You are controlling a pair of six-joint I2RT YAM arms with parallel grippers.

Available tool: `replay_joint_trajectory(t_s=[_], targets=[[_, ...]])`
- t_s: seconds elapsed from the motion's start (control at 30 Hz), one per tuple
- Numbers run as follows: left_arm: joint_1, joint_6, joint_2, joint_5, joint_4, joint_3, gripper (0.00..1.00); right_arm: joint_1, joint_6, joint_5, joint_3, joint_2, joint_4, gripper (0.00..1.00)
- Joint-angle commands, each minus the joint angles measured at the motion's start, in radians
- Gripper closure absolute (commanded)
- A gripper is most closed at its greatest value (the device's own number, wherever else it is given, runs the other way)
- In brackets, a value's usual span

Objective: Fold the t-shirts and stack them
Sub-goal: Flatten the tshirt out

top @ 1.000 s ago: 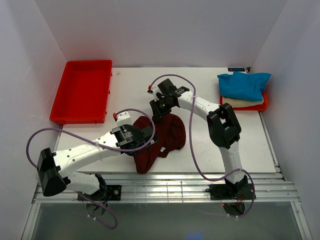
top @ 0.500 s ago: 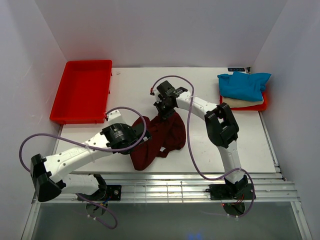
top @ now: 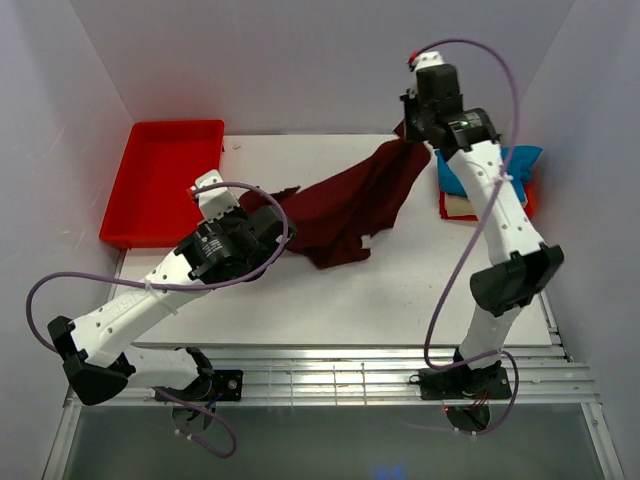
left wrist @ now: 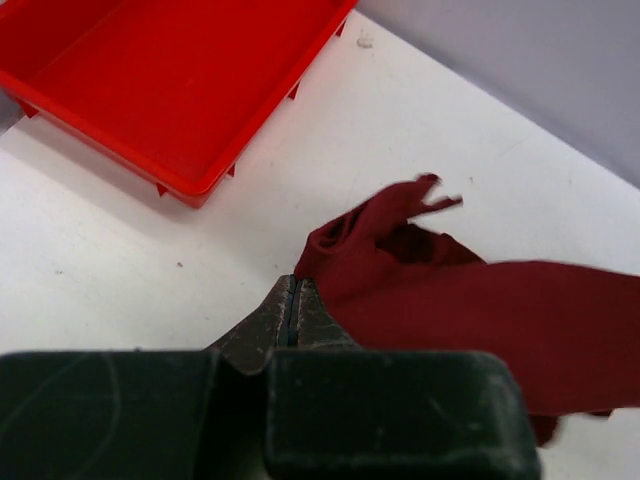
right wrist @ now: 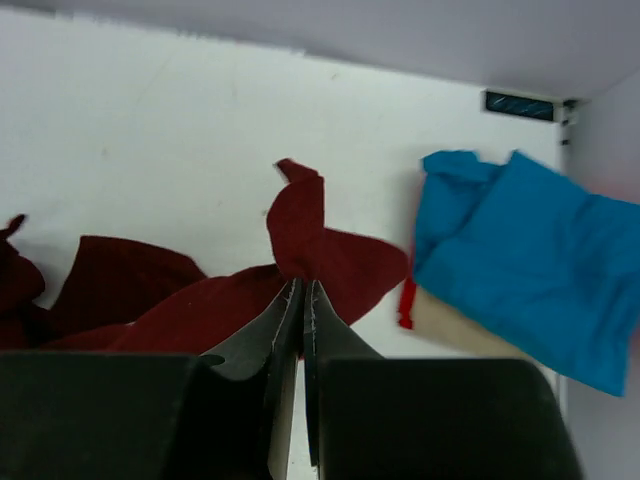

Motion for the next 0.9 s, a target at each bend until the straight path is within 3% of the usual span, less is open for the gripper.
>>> replay_joint_trajectory(t_s=[0.0, 0.13, 0.33, 0.37, 0.5, 0.6, 0.67, 0.7, 0.73, 0.83, 0.87], targets=[[0.005, 0.091, -0.035, -0.098, 0.09, 0.052, 1.0, 0.005, -0.031, 0.156, 0.076, -0.154, -0.061, 0.92], [0.005, 0.011, -0.147, 0.009, 0.09, -0.064, 1.0, 0.005, 0.009, 0.187, -0.008, -0.295, -0.116, 0.92], [0.005, 0.003, -0.241, 0.34, 0.102, -0.253, 1.0, 0.057, 0.193, 0.124, -0.494, -0.573, -0.17, 0.92], [0.005, 0.034, -0.226, 0.395, 0.117, -0.297, 1.0, 0.088, 0.225, 0.113, -0.606, -0.603, -0.18, 0.92], [0.001, 0.163, -0.162, 0.746, 0.253, -0.379, 1.0, 0.224, 0.409, 0.105, -0.752, -0.714, -0.295, 0.92], [-0.006, 0.25, -0.097, 0.868, 0.297, -0.41, 1.0, 0.306, 0.529, 0.069, -0.82, -0.742, -0.397, 0.92], [-0.007, 0.282, -0.06, 0.914, 0.292, -0.402, 0.86, 0.33, 0.573, 0.055, -0.867, -0.757, -0.427, 0.92], [-0.009, 0.299, -0.031, 0.916, 0.278, -0.381, 0.75, 0.332, 0.578, 0.041, -0.91, -0.772, -0.429, 0.89], [-0.01, 0.31, -0.019, 0.919, 0.277, -0.37, 0.57, 0.332, 0.584, 0.035, -0.926, -0.777, -0.431, 0.84], [-0.01, 0.347, 0.024, 0.878, 0.251, -0.295, 0.43, 0.332, 0.584, 0.029, -0.93, -0.779, -0.435, 0.62], [-0.01, 0.358, 0.035, 0.861, 0.249, -0.281, 0.16, 0.332, 0.58, 0.032, -0.926, -0.774, -0.432, 0.57]])
